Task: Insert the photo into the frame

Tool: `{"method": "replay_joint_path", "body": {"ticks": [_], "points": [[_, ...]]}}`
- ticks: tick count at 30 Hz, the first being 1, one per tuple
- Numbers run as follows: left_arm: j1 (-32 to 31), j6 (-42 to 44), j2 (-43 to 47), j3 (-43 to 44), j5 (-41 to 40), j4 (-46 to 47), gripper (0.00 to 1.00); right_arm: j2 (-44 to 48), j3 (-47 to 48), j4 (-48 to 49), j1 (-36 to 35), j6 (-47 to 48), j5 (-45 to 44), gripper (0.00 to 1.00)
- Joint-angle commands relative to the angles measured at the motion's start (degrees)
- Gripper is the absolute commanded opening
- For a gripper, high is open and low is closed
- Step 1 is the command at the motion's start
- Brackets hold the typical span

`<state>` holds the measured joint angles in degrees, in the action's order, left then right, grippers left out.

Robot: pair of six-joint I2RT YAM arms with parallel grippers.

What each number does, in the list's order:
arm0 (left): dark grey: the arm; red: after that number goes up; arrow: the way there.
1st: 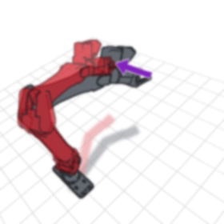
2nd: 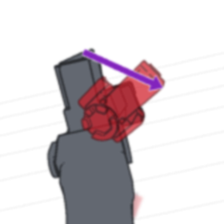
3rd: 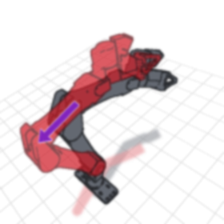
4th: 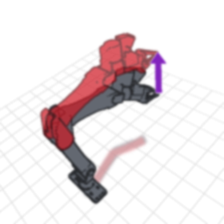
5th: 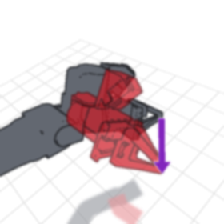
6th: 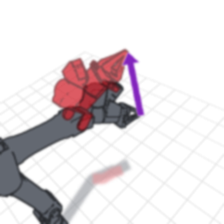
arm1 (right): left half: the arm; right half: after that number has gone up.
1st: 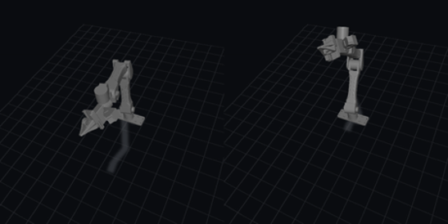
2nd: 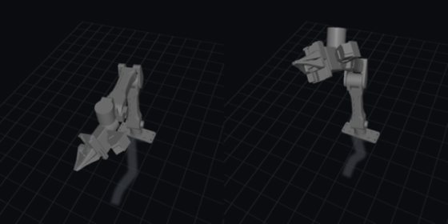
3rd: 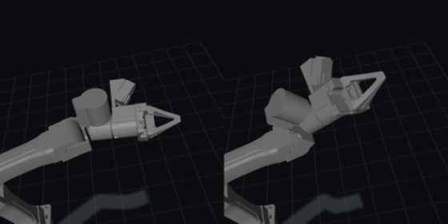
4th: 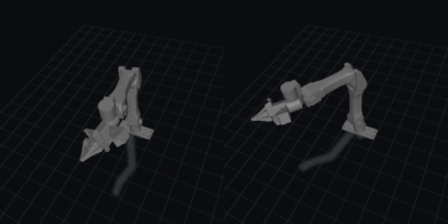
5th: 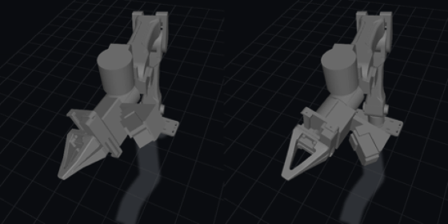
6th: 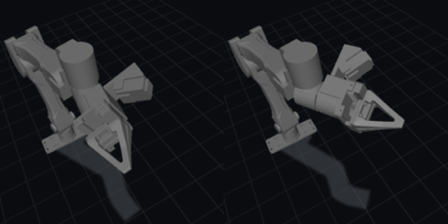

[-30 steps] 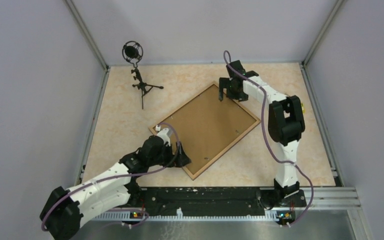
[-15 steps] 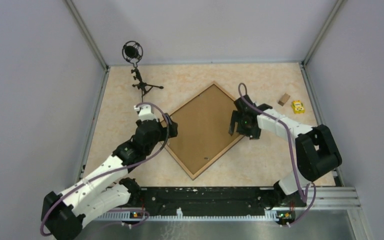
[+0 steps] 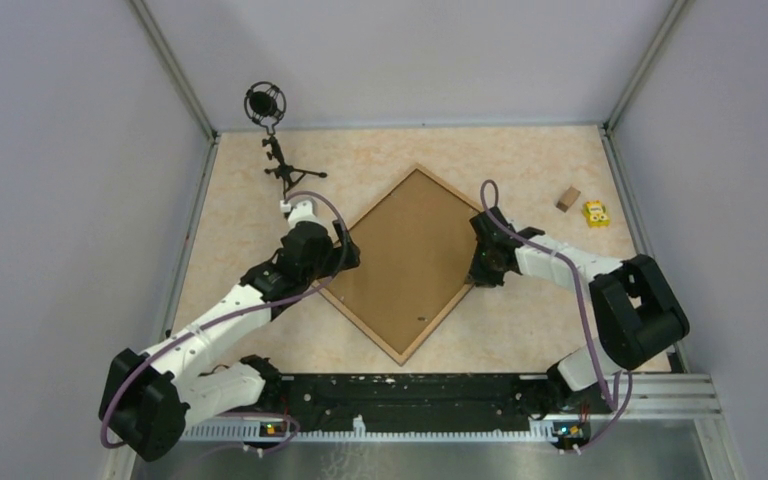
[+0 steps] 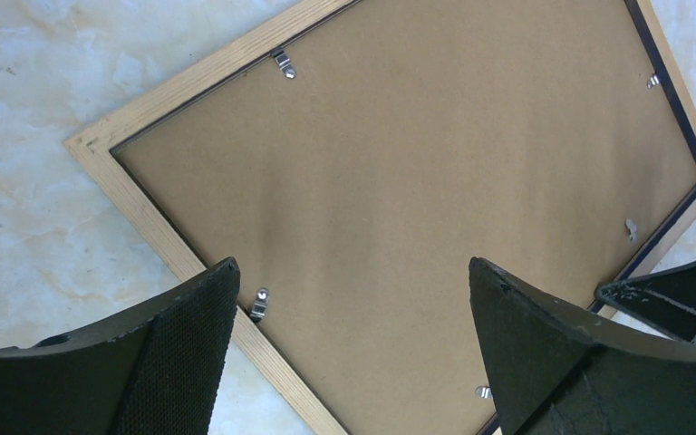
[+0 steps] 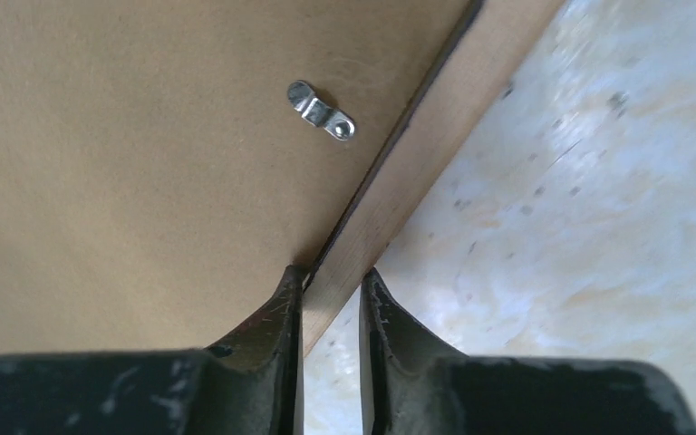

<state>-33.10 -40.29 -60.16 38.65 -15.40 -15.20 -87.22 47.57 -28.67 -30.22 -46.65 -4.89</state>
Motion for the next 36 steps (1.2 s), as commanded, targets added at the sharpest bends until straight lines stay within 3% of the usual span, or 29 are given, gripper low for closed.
{"method": "replay_joint_path", "body": {"ticks": [1,3,6,13,19,28,36], "points": [[1.31,1.55,1.36,-0.18,0.99,-1.59,0.98,2.36,-2.95,-1.53,3.90,14.81,-2.49,0.11],[2.09,1.79,1.12,-0.44,1.39,-1.70,0.98,3.96,-3.58,-0.96,7.48,18.74,-0.40,0.04],[3.23,1.86,0.48,-1.15,3.03,-1.12,0.98,4.97,-3.32,0.19,12.15,22.63,4.19,0.05],[3.53,3.20,-6.16,-1.52,11.32,1.17,0.98,0.67,2.60,0.06,12.73,22.16,7.84,0.45],[3.57,4.86,-12.25,0.02,18.12,-0.26,0.94,-1.32,6.62,-1.25,14.30,17.64,3.27,0.59],[3.60,2.13,-9.63,-5.63,19.58,4.44,0.84,-4.76,9.80,-0.38,14.68,19.85,-4.77,0.62],[3.58,1.51,-10.89,-7.02,20.59,4.93,0.83,-7.73,10.72,0.91,14.66,21.23,-6.51,0.58]]}}
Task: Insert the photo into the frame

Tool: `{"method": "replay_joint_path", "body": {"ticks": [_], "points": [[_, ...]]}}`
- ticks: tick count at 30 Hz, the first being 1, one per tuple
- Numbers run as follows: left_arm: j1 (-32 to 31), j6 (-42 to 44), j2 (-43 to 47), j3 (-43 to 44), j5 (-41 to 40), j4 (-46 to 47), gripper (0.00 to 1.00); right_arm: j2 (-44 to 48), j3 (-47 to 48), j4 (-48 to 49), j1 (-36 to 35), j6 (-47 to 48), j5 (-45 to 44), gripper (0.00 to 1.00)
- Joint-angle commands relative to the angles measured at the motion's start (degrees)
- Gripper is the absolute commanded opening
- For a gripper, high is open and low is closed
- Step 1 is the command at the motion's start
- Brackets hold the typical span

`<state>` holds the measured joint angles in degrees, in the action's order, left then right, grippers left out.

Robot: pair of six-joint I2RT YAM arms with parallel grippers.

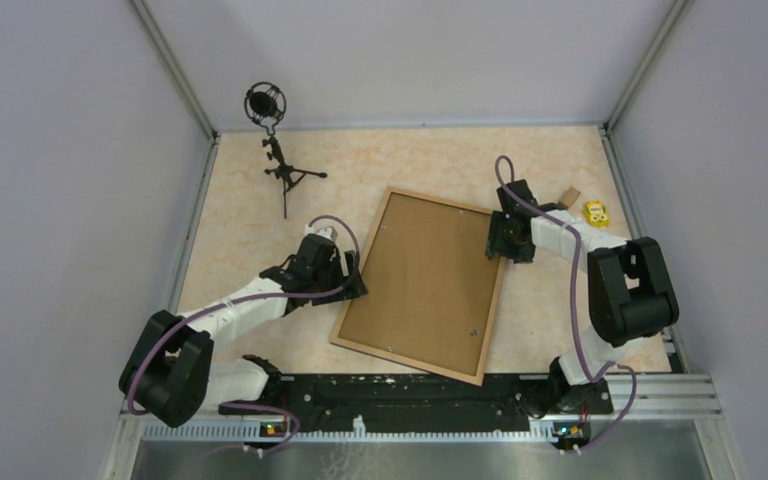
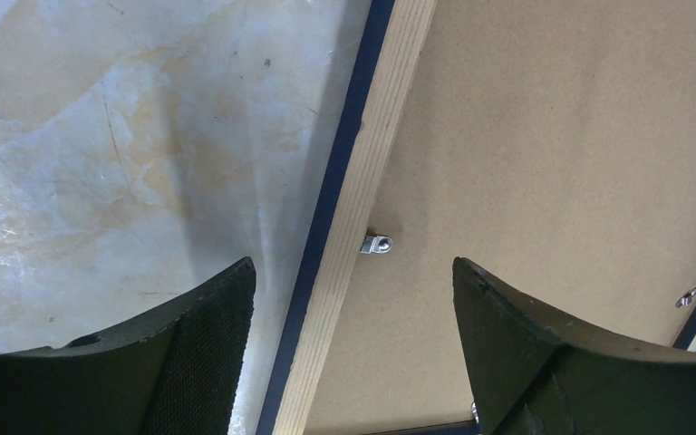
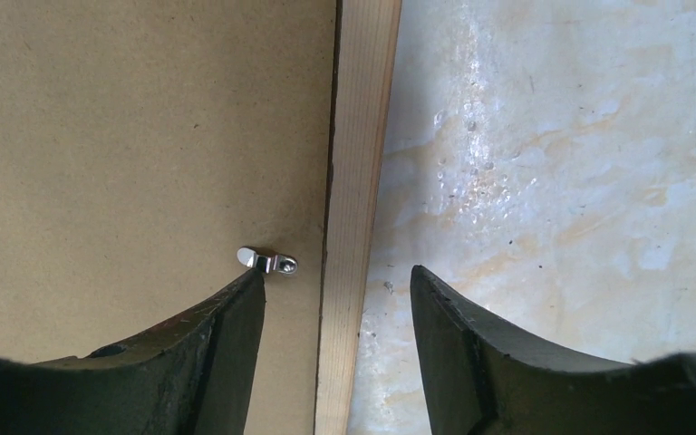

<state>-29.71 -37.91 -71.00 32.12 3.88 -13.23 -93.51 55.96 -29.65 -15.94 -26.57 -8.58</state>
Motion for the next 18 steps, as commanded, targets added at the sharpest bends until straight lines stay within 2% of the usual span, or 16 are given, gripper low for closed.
{"method": "replay_joint_path", "body": {"ticks": [1,12,15,18], "points": [[0.18,-1.00,-0.37,-0.48,1.55,3.00,0.83,-1.75,2.28,2.15,0.45,1.04,-3.01,0.58],[0.21,-1.92,0.30,-1.50,2.60,3.78,0.82,-4.04,1.50,3.39,0.40,-5.51,-3.84,0.45],[0.18,-2.24,0.72,-2.08,2.95,4.04,0.82,-3.98,0.92,5.18,0.39,-5.46,-1.08,0.46],[0.18,-2.27,0.83,-2.56,3.25,4.27,0.82,-3.91,0.88,6.00,0.42,-4.64,-0.97,0.53]]}}
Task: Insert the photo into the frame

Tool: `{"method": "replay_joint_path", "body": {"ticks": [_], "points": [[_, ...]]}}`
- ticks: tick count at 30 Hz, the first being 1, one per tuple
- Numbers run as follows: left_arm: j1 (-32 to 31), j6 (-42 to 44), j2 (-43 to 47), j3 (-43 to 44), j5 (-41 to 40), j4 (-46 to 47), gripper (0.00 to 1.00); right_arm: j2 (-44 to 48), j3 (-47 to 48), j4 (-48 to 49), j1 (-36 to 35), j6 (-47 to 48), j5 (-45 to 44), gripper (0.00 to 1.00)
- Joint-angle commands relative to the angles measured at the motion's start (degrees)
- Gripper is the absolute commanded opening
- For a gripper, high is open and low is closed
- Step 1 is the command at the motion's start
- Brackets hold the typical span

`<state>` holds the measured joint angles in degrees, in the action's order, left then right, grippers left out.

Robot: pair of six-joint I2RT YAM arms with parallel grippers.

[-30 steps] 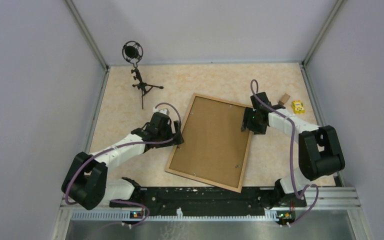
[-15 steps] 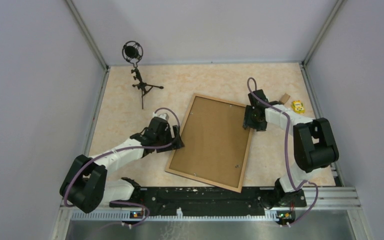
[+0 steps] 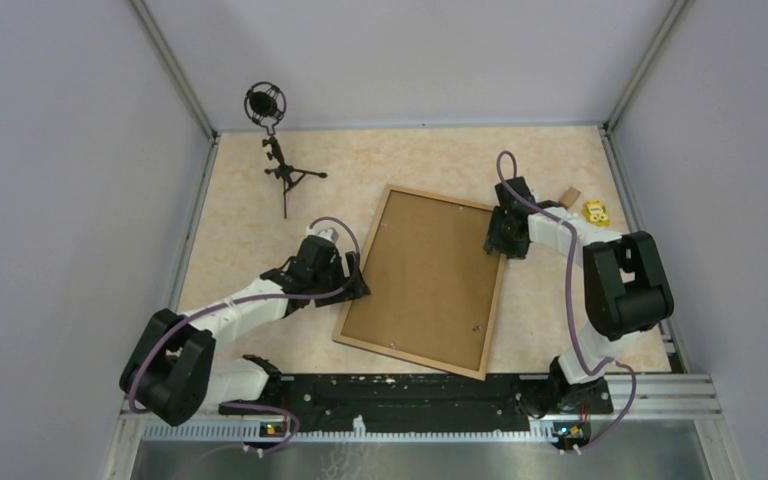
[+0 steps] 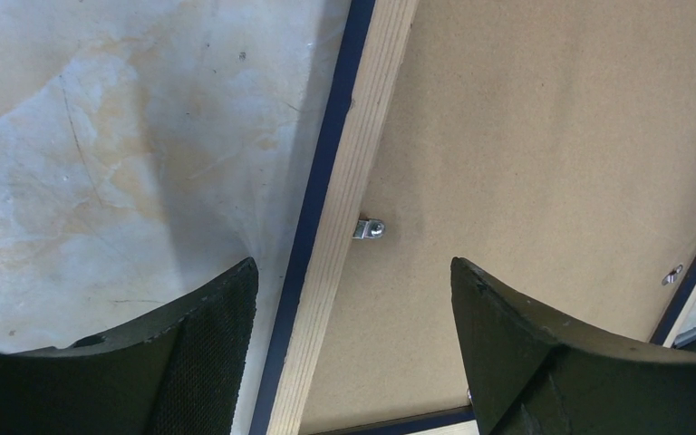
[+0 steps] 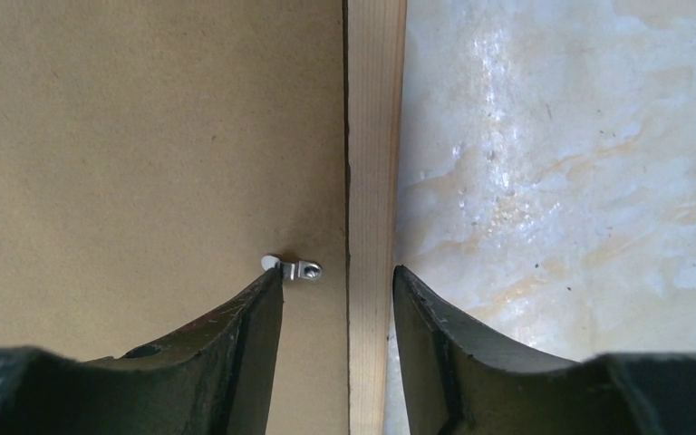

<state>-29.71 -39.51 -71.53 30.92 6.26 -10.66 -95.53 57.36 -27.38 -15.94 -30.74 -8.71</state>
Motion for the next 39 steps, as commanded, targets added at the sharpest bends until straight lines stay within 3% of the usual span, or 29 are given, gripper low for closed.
{"method": "replay_joint_path", "body": {"ticks": [1,10,17,24,33,39], "points": [[0.18,-0.74,1.42,-1.43,0.94,1.70,0.82,-1.86,-0.51,3.73,0.39,-0.20,-1.13,0.55],[0.18,-0.93,1.92,-2.09,1.55,2.26,0.81,-3.60,-0.24,2.79,0.39,-0.15,-2.45,0.52],[0.18,-0.41,2.42,-2.04,1.24,1.72,0.81,-1.73,-0.38,1.10,0.39,6.24,0.27,0.55],[0.18,-0.65,2.97,-2.18,1.40,1.99,0.81,1.59,-1.39,1.18,0.47,11.71,0.28,0.52],[0.23,-0.64,2.96,-2.09,1.96,1.80,0.81,0.68,-1.46,1.61,1.19,14.48,3.85,0.56],[0.17,-0.64,2.91,-2.35,2.05,2.06,0.81,2.28,-2.14,2.63,1.80,16.61,3.28,0.50]]}}
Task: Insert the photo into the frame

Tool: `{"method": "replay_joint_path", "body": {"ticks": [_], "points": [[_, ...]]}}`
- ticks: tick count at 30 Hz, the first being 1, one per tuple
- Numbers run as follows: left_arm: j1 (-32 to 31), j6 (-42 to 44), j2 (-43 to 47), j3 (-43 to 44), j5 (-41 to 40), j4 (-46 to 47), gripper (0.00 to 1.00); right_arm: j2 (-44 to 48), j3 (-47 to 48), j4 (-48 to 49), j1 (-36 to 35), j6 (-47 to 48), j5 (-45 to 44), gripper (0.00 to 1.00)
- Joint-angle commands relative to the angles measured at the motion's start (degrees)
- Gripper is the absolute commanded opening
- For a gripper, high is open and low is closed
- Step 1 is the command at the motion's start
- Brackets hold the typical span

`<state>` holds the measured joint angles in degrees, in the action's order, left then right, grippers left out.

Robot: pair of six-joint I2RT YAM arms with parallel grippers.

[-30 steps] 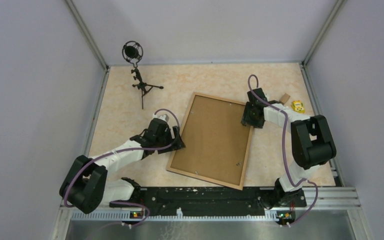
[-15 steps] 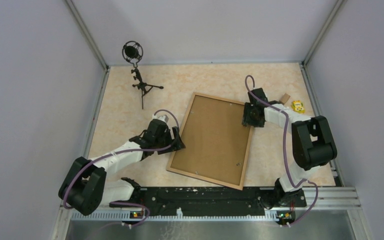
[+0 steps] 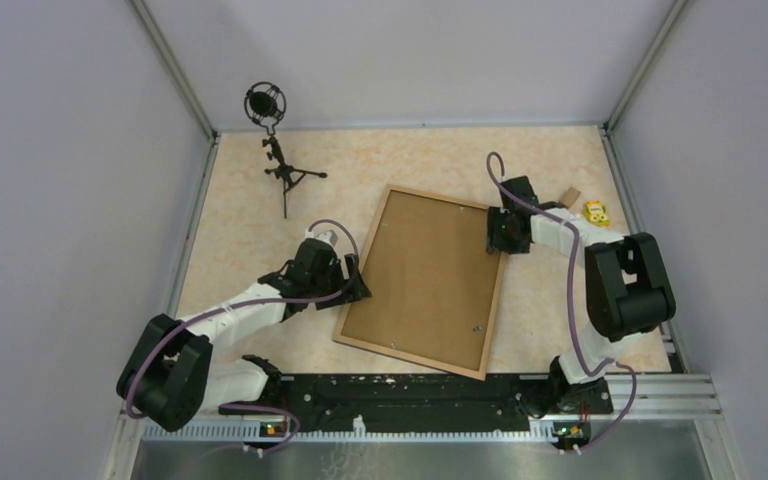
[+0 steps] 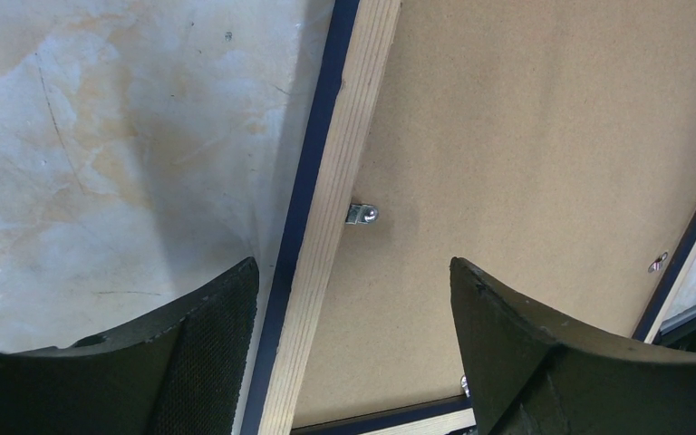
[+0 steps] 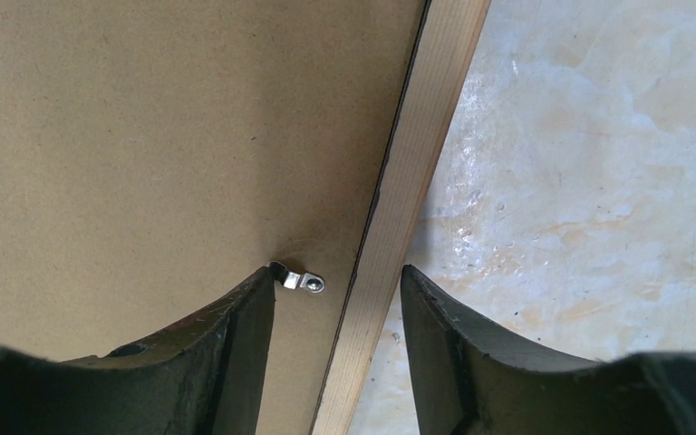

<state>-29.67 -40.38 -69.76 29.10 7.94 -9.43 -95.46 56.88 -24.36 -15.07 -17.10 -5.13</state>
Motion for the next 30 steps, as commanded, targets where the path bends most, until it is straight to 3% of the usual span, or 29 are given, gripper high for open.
{"method": "replay_joint_path", "body": {"ticks": [1,12,20,23,27,30], "points": [[0.16,0.15,1.12,-0.66,0.47,0.89,0.81,2.45,-1.74,-0.01,1.03,3.15,0.16,0.49],[0.18,0.13,1.27,-0.67,0.63,0.85,0.81,-0.99,-3.28,5.65,1.09,-0.66,-0.68,0.47],[0.14,-0.25,1.71,-1.32,0.98,1.18,0.80,-0.41,-6.35,7.79,1.09,-8.71,-4.17,0.25],[0.14,-0.33,1.08,-1.33,1.50,1.62,0.80,-0.30,-7.02,7.65,1.07,-11.50,-3.70,0.22],[0.16,-0.60,0.59,-1.29,2.14,2.11,0.80,-0.66,-6.45,3.94,1.00,-16.03,-3.22,0.17],[0.12,-0.82,0.80,-1.48,2.28,2.40,0.80,-0.59,-5.45,-0.32,0.57,-19.83,-3.33,0.05]]}}
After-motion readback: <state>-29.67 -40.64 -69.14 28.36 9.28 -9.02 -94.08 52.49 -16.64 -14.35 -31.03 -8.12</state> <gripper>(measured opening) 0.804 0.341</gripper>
